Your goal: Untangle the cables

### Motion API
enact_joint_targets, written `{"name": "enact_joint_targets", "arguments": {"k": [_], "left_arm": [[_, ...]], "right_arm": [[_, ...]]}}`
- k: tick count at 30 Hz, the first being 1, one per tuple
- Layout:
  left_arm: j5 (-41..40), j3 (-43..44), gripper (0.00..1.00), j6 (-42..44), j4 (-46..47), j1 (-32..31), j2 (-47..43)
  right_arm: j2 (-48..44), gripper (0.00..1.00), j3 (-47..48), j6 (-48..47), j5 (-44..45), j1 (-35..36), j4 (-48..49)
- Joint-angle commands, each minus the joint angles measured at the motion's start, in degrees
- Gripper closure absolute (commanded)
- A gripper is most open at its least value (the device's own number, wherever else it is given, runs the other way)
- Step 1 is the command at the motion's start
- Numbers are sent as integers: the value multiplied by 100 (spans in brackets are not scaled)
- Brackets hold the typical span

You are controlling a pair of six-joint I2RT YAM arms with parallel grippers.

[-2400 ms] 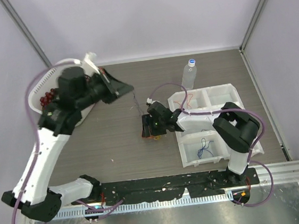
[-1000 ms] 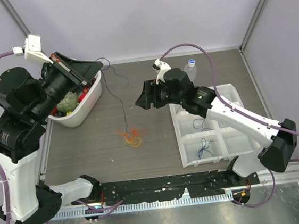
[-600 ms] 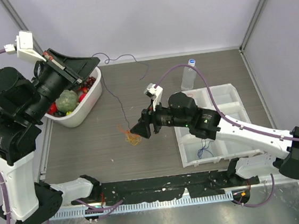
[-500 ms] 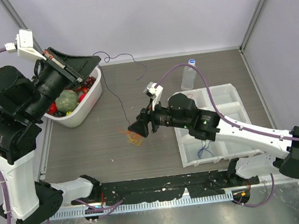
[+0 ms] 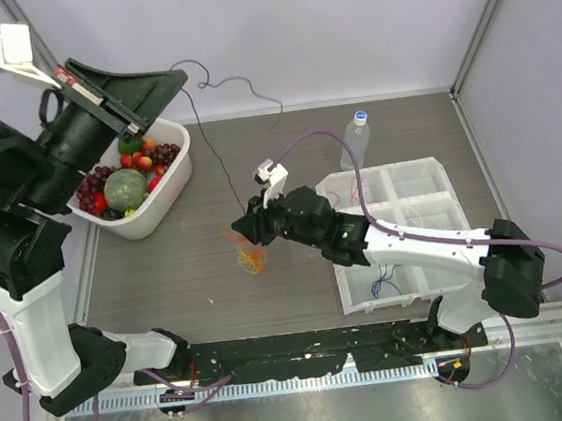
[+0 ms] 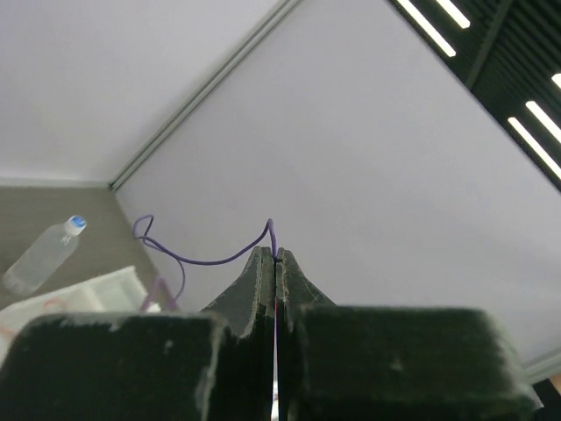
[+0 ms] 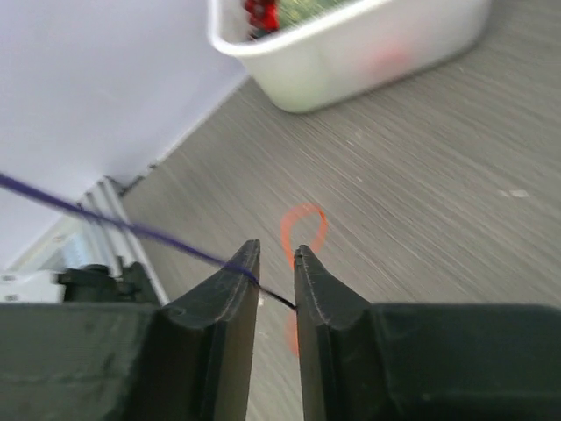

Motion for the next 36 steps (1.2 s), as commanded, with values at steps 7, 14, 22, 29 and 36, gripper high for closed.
{"name": "enact_joint_targets", "arguments": {"k": [7, 14, 22, 29, 36], "left_arm": [[400, 1312, 100, -793, 1893, 25, 275], [-56, 1191, 100, -266, 1499, 16, 91], [-593, 348, 100, 332, 531, 25, -242], [-708, -681, 100, 570, -162, 16, -428], [1004, -1454, 100, 526, -1253, 16, 82]], "right_arm": [[1344, 82, -798, 230, 915, 0, 993], [1223, 71, -1255, 327, 1055, -157, 976], [-312, 47, -966, 55, 1433, -184, -999], [-1844, 31, -501, -60, 1608, -210, -2459], [-2337, 28, 1089, -446, 1363, -246, -3567]]}}
